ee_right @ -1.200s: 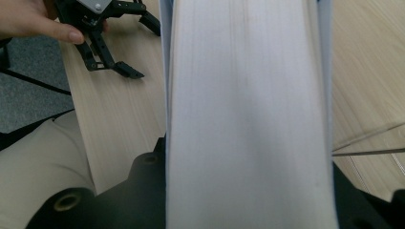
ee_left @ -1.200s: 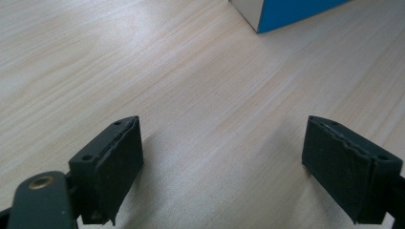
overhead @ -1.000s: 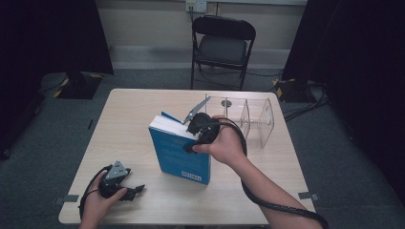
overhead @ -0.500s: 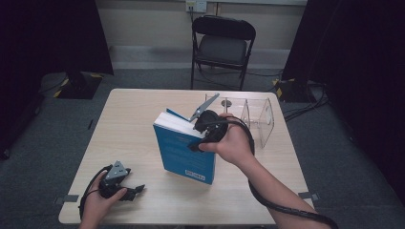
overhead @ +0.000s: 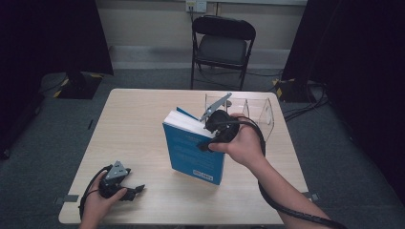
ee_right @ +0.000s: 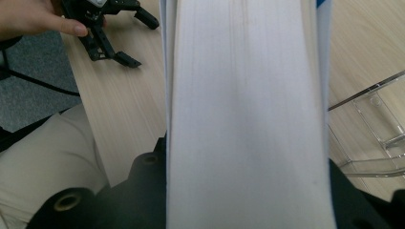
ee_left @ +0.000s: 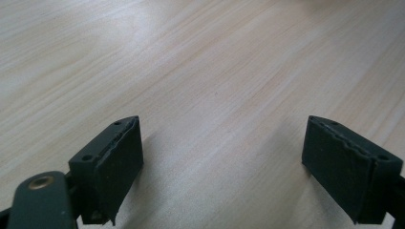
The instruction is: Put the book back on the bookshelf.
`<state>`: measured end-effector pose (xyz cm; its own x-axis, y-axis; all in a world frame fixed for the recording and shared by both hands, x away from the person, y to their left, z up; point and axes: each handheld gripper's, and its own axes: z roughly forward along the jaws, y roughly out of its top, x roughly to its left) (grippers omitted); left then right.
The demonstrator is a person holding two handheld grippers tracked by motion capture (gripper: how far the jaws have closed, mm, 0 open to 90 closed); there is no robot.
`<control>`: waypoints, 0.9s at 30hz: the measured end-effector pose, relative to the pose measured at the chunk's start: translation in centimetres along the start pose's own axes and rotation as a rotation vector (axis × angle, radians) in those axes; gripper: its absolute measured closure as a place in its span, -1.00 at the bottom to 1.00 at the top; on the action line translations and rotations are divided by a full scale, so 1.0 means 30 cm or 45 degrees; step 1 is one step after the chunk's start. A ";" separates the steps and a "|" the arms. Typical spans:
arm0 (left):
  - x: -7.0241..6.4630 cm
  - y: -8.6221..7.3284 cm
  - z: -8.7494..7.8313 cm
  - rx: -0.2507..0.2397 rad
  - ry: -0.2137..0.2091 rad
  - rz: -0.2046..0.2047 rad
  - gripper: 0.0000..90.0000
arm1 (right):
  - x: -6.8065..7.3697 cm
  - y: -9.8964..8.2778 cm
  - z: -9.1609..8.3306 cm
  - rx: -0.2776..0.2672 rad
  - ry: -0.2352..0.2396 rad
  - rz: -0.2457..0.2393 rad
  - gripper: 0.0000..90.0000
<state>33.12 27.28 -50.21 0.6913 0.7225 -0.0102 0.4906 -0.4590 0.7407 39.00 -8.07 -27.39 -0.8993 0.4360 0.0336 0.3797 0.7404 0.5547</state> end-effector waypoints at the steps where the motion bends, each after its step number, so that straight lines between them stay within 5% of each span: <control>1: 0.000 0.000 0.000 -0.001 0.001 0.000 -0.70 | -0.001 -0.002 -0.001 -0.002 -0.003 -0.005 0.37; 27: 0.000 0.000 0.000 -0.001 0.001 0.000 -0.70 | -0.026 -0.090 -0.087 -0.025 -0.014 0.043 0.37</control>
<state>33.12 27.27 -50.22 0.6908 0.7229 -0.0092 0.4899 -0.4586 0.7414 38.12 -11.75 -26.75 -0.8834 0.4666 0.0434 0.4055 0.7148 0.5698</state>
